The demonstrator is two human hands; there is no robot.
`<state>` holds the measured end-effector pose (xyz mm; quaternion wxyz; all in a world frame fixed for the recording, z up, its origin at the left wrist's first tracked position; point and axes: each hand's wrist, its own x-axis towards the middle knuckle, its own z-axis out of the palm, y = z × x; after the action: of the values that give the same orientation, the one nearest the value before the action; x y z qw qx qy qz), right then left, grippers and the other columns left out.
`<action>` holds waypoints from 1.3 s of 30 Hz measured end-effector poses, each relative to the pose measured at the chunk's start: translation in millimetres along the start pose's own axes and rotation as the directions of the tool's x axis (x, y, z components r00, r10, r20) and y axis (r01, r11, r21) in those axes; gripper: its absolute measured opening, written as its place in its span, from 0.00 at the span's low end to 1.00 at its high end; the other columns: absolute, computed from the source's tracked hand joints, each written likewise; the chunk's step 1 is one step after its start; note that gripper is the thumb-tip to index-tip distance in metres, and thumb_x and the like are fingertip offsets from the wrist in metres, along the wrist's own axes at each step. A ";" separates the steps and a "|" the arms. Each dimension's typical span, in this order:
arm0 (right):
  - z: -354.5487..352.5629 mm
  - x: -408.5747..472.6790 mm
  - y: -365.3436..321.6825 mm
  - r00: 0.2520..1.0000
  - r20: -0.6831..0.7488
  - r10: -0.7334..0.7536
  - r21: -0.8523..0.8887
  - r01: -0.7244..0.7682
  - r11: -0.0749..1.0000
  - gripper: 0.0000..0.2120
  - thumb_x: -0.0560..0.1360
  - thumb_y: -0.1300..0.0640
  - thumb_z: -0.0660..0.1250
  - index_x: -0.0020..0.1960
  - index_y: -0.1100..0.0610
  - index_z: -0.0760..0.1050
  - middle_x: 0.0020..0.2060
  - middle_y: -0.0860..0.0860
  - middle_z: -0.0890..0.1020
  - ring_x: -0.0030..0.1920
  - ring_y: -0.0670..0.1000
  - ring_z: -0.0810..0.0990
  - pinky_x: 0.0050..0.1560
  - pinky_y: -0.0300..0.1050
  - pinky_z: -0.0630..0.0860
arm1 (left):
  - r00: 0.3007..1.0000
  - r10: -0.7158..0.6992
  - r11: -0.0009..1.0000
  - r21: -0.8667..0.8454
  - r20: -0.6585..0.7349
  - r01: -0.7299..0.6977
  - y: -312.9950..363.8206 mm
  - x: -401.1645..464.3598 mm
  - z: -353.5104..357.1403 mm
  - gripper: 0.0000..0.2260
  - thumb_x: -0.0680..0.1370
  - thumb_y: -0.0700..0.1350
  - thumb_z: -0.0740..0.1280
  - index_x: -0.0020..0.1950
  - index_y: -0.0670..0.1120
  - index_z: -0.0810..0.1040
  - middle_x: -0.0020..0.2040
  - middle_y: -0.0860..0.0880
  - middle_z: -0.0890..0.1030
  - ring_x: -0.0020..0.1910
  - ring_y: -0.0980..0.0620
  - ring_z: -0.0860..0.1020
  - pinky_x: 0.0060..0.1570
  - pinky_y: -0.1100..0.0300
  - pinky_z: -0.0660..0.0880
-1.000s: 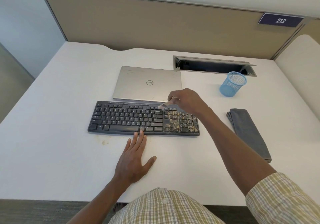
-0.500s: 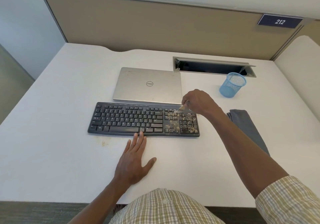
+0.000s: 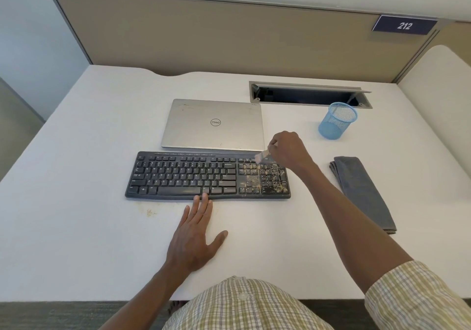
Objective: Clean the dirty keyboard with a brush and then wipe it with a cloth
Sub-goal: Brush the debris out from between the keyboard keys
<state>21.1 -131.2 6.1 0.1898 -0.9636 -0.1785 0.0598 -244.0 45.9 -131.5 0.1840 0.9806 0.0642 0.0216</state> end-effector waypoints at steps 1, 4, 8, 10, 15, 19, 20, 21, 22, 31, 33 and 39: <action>0.8 -0.4 2.7 1.000 0.001 0.020 -0.002 -0.020 1.000 0.11 0.76 0.61 0.62 0.47 0.62 0.83 0.42 0.56 0.85 0.37 0.51 0.77 0.32 0.39 0.67 | 1.000 0.000 1.000 0.001 0.002 0.000 0.3 0.2 -0.3 0.39 0.80 0.70 0.51 0.82 0.48 0.45 0.83 0.52 0.42 0.81 0.55 0.38 0.80 0.53 0.46; -4.6 -0.7 17.4 0.997 0.006 0.082 -0.029 -0.082 0.996 0.09 0.75 0.63 0.63 0.45 0.63 0.83 0.40 0.56 0.84 0.34 0.51 0.75 0.27 0.36 0.63 | 1.000 0.002 1.000 0.002 -0.001 -0.002 0.2 0.2 -0.4 0.39 0.80 0.70 0.51 0.83 0.47 0.45 0.83 0.52 0.42 0.81 0.54 0.38 0.80 0.53 0.46; -21.4 3.1 39.4 0.988 0.006 0.153 -0.108 -0.151 0.983 0.08 0.73 0.62 0.65 0.44 0.65 0.81 0.39 0.58 0.84 0.40 0.58 0.81 0.34 0.43 0.71 | 1.000 -0.001 1.000 0.000 -0.006 0.001 0.0 -0.5 -0.3 0.39 0.80 0.69 0.51 0.83 0.47 0.46 0.83 0.52 0.42 0.82 0.54 0.39 0.80 0.52 0.47; -27.3 5.4 43.6 0.986 -0.005 0.167 -0.106 -0.167 0.980 0.08 0.73 0.62 0.65 0.44 0.65 0.81 0.39 0.59 0.84 0.41 0.58 0.82 0.36 0.45 0.74 | 1.000 -0.002 1.000 -0.002 -0.005 0.002 0.5 -0.6 -0.4 0.39 0.80 0.69 0.51 0.83 0.47 0.47 0.83 0.52 0.42 0.82 0.54 0.39 0.80 0.52 0.47; -22.1 9.5 23.7 0.992 -0.059 0.114 -0.057 -0.118 0.991 0.09 0.75 0.61 0.65 0.44 0.66 0.82 0.35 0.56 0.82 0.32 0.52 0.77 0.31 0.40 0.69 | 1.000 -0.001 1.000 -0.005 0.001 0.001 1.5 0.0 -1.5 0.40 0.80 0.70 0.51 0.83 0.47 0.46 0.83 0.53 0.41 0.81 0.55 0.37 0.80 0.54 0.45; -8.5 6.3 13.5 0.994 -0.013 0.107 -0.054 -0.107 0.993 0.09 0.75 0.63 0.64 0.43 0.65 0.81 0.37 0.57 0.83 0.33 0.52 0.75 0.31 0.39 0.66 | 1.000 -0.005 1.000 -0.012 -0.007 0.005 0.1 -0.1 -2.1 0.40 0.80 0.69 0.53 0.83 0.46 0.48 0.83 0.52 0.43 0.81 0.55 0.39 0.80 0.54 0.45; -8.7 5.7 17.3 0.992 0.004 0.124 -0.072 -0.123 0.990 0.09 0.75 0.62 0.65 0.43 0.66 0.81 0.37 0.57 0.84 0.35 0.53 0.77 0.33 0.40 0.69 | 1.000 -0.004 1.000 -0.010 -0.003 0.004 0.4 0.1 -1.8 0.40 0.80 0.69 0.52 0.83 0.46 0.48 0.83 0.52 0.42 0.81 0.55 0.38 0.80 0.54 0.44; -10.8 5.6 23.1 0.990 0.015 0.143 -0.087 -0.141 0.986 0.08 0.74 0.62 0.65 0.43 0.66 0.81 0.37 0.57 0.84 0.36 0.54 0.80 0.34 0.42 0.72 | 1.000 0.000 1.000 -0.007 -0.002 0.000 0.8 0.1 -1.8 0.40 0.80 0.69 0.52 0.83 0.47 0.47 0.83 0.52 0.42 0.81 0.55 0.38 0.80 0.55 0.44; -14.2 5.7 30.4 0.987 0.018 0.157 -0.094 -0.155 0.984 0.08 0.73 0.63 0.65 0.43 0.66 0.81 0.37 0.58 0.84 0.38 0.56 0.82 0.35 0.43 0.74 | 1.000 0.003 1.000 -0.004 -0.003 -0.003 0.9 0.3 -1.9 0.40 0.80 0.70 0.51 0.83 0.47 0.47 0.83 0.52 0.41 0.81 0.55 0.37 0.80 0.55 0.43; -30.1 8.1 48.8 0.983 -0.075 0.168 0.028 -0.166 0.986 0.10 0.76 0.62 0.65 0.47 0.67 0.82 0.40 0.60 0.84 0.41 0.58 0.84 0.45 0.54 0.82 | 1.000 0.005 1.000 -0.015 -0.002 -0.005 0.5 0.0 -1.3 0.40 0.80 0.70 0.51 0.83 0.47 0.46 0.83 0.52 0.41 0.81 0.55 0.37 0.80 0.54 0.45; -22.8 11.7 37.1 0.990 -0.073 0.124 0.089 -0.117 0.989 0.10 0.76 0.62 0.65 0.47 0.67 0.82 0.39 0.61 0.84 0.41 0.60 0.84 0.45 0.58 0.82 | 1.000 0.004 1.000 -0.019 0.002 -0.004 0.6 -0.3 -1.4 0.40 0.80 0.70 0.51 0.83 0.47 0.46 0.83 0.52 0.41 0.81 0.55 0.38 0.80 0.53 0.45; -6.4 12.1 24.7 0.996 -0.017 0.086 0.095 -0.084 0.992 0.10 0.76 0.62 0.64 0.47 0.66 0.83 0.40 0.60 0.84 0.41 0.59 0.84 0.47 0.56 0.82 | 1.000 0.001 1.000 0.001 0.012 -0.001 0.9 0.5 -1.3 0.40 0.80 0.70 0.51 0.83 0.47 0.45 0.83 0.52 0.41 0.81 0.54 0.38 0.80 0.53 0.46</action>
<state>41.5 -150.3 1.9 0.2340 -0.9609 -0.1323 0.0661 -243.4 45.6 -129.9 0.1837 0.9808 0.0627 0.0159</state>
